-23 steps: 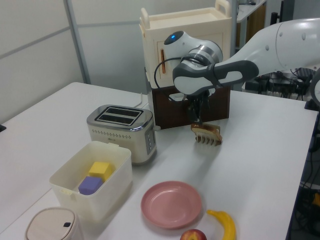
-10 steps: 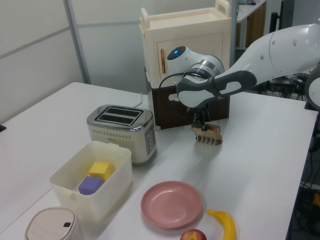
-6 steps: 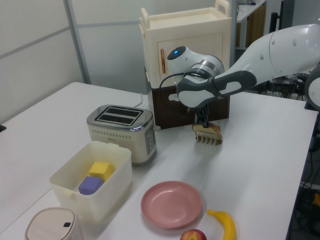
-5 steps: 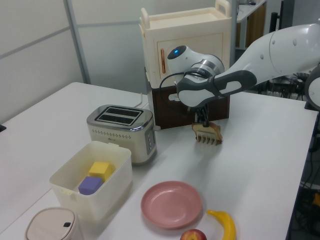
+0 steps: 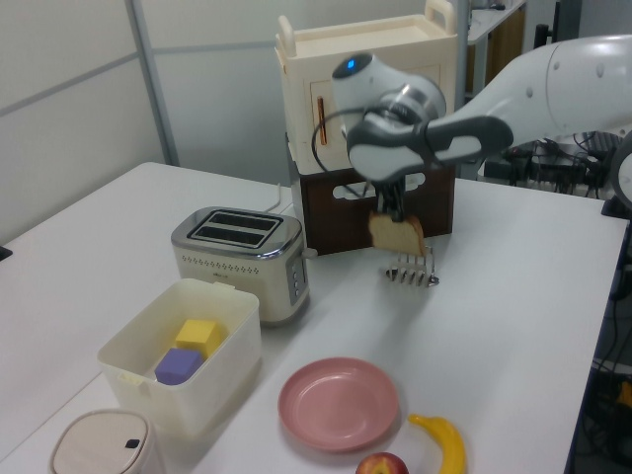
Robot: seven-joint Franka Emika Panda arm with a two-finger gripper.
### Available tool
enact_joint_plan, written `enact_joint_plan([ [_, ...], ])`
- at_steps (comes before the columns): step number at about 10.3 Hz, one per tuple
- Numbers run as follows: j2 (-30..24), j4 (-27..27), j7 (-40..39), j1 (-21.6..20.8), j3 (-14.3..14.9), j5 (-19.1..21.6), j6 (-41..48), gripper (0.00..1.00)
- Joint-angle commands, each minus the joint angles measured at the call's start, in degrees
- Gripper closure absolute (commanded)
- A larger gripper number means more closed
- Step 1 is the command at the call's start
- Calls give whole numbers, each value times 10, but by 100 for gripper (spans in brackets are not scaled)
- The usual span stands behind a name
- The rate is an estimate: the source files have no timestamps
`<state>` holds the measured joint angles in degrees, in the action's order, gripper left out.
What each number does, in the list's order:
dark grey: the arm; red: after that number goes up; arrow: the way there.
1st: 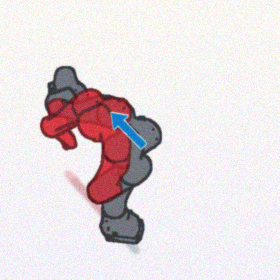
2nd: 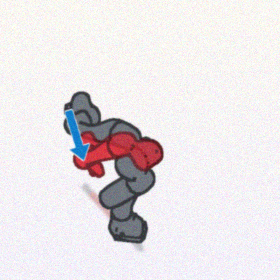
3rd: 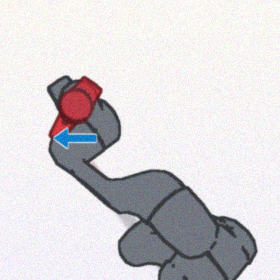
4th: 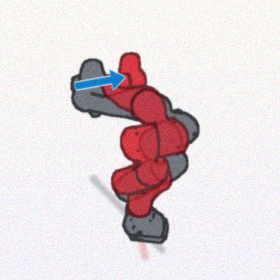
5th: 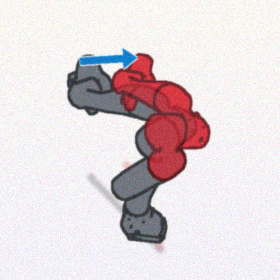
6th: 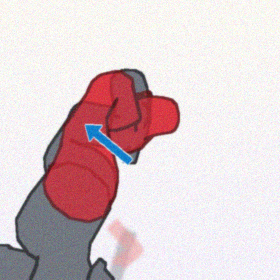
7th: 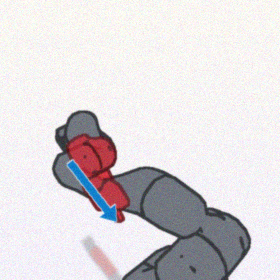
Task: Put the bread in the toaster
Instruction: 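Lift the bread slice out of the rack and carry it toward the toaster, then lower the bread slice edge-first into a toaster slot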
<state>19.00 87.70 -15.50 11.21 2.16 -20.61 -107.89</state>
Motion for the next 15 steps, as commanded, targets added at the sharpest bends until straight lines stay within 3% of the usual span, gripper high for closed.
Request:
enact_joint_plan([
  [1,-28,-52,-26,-5,-6,56,39,100],
  [5,-42,-138,-27,-9,-7,158,30,100],
  [7,-42,-154,-26,-21,-18,163,-10,100],
  [11,-27,-150,-23,-50,-32,206,-185,100],
  [14,-6,-151,-12,-73,-32,207,-206,100],
  [15,2,-155,24,-80,-32,207,-206,100],
])
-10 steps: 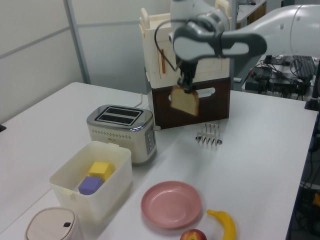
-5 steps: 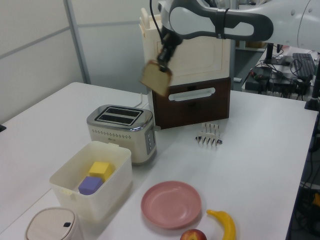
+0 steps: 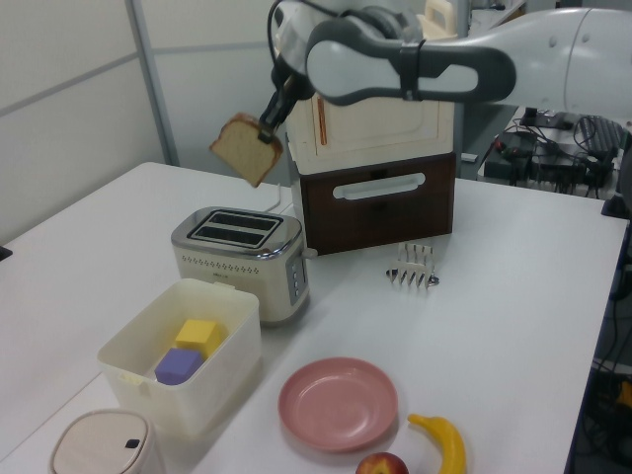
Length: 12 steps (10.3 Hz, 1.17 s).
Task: Put the bread in the toaster
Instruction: 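Lower the bread slice edge-first into a toaster slot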
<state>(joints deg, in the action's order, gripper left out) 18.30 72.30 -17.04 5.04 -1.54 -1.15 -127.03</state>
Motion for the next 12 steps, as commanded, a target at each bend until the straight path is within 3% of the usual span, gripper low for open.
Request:
enact_joint_plan([
  [1,15,-2,79,-26,5,12,-15,100],
  [12,68,12,108,-35,5,11,25,100],
])
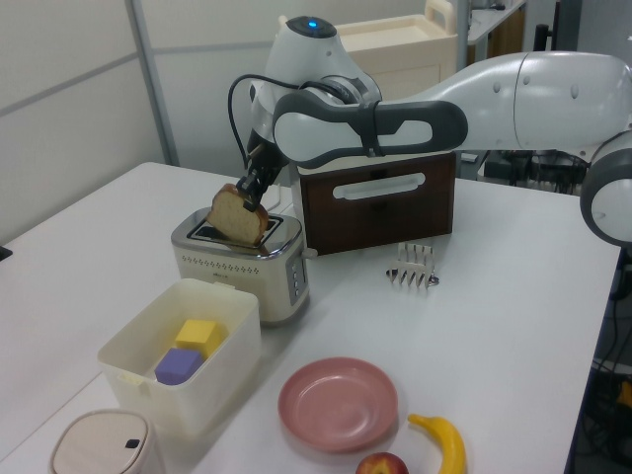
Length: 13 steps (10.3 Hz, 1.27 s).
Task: Put the bread in the toaster
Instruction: 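Lower the bread slice edge-first into a toaster slot, then open the gripper to release the bread and raise it away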
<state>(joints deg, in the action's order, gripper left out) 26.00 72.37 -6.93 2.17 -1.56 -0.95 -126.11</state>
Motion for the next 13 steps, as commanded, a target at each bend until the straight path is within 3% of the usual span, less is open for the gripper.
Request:
enact_joint_plan([
  [1,-9,13,8,-6,5,9,15,99],
  [2,-9,13,8,-5,6,9,15,80],
  [3,-10,13,8,-5,6,5,15,34],
  [4,-14,13,6,-7,8,-4,17,0],
  [9,-28,13,42,-36,10,-44,59,0],
  [11,-42,14,67,-59,12,-71,130,0],
  [13,-88,35,70,-62,9,-72,222,0],
])
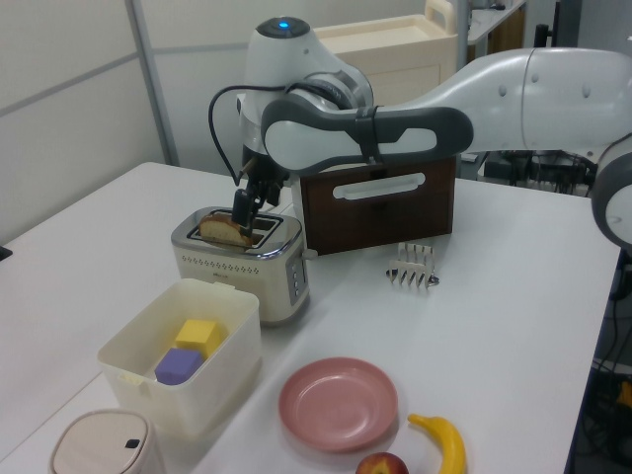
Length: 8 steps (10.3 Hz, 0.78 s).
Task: Put the bread in the toaster
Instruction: 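Open the gripper to release the bread and raise it away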
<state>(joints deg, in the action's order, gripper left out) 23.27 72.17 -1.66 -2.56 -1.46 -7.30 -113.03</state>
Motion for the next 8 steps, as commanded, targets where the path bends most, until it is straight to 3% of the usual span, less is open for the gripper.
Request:
enact_joint_plan([
  [1,-87,53,19,-15,7,-9,144,0],
  [4,-140,75,44,-13,6,-5,244,0],
  [8,-197,131,54,-6,13,14,265,0],
])
